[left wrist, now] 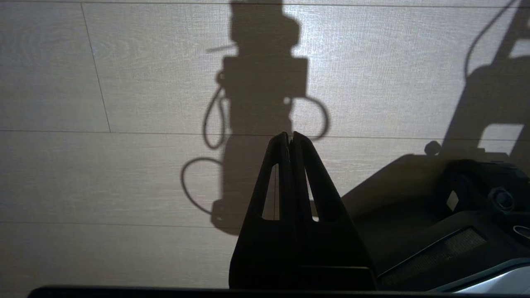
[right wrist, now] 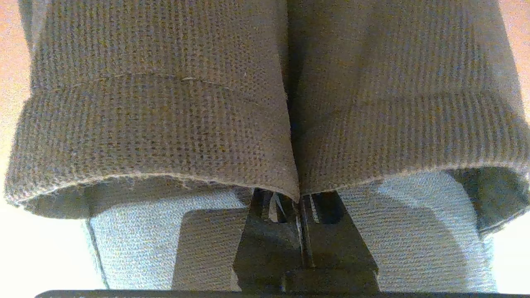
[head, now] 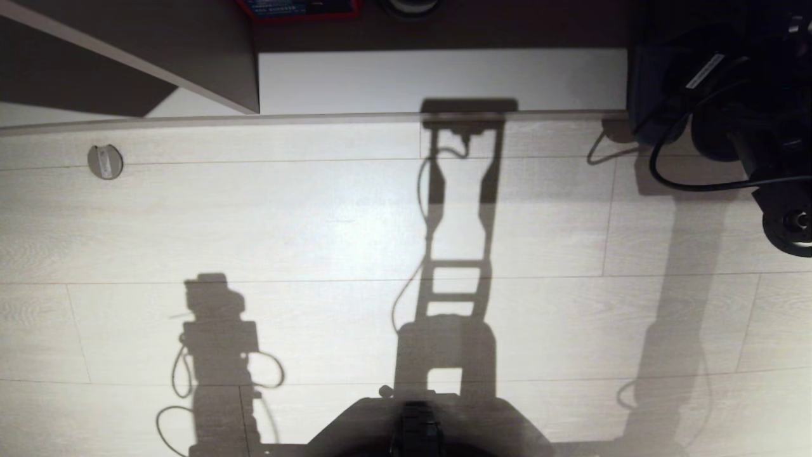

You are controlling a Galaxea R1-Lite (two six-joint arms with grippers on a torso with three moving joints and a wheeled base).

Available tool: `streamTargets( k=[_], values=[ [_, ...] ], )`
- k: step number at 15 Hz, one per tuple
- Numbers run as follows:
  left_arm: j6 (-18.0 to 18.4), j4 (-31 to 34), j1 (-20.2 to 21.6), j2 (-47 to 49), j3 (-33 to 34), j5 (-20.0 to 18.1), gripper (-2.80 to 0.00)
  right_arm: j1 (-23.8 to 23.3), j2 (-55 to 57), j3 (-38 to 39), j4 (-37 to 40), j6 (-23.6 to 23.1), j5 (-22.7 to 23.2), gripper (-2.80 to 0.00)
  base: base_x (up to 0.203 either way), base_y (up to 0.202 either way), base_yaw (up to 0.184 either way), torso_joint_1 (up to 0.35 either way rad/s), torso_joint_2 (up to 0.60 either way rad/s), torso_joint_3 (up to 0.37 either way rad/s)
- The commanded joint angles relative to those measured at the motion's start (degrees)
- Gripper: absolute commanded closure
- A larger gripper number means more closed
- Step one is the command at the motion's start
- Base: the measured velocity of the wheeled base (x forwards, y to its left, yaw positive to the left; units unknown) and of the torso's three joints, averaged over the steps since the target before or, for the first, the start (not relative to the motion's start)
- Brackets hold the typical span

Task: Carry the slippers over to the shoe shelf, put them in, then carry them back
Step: Place the slippers into the shoe cabinet

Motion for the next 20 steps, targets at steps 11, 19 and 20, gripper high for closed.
streamTargets(
  k=[11,19,20],
  values=[
    [-0.04,-0.03,0.01,-0.02,0.00,0.02,0.00,0.04,-0.16,-0.08,-0.39,-0.11,-0.12,-2.80,0.000,0.000,0.000,0.000,0.00,0.000],
    [-0.04,-0.03,0.01,-0.02,0.00,0.02,0.00,0.04,-0.83,-0.06,1.15,-0.02,-0.21,-2.80,0.000,0.000,0.000,0.000,0.00,0.000],
    [-0.04,-0.03,0.01,-0.02,0.00,0.02,0.00,0.04,-1.77,0.15,2.08,-0.02,-0.21,-2.80,0.000,0.000,0.000,0.000,0.00,0.000]
  ],
)
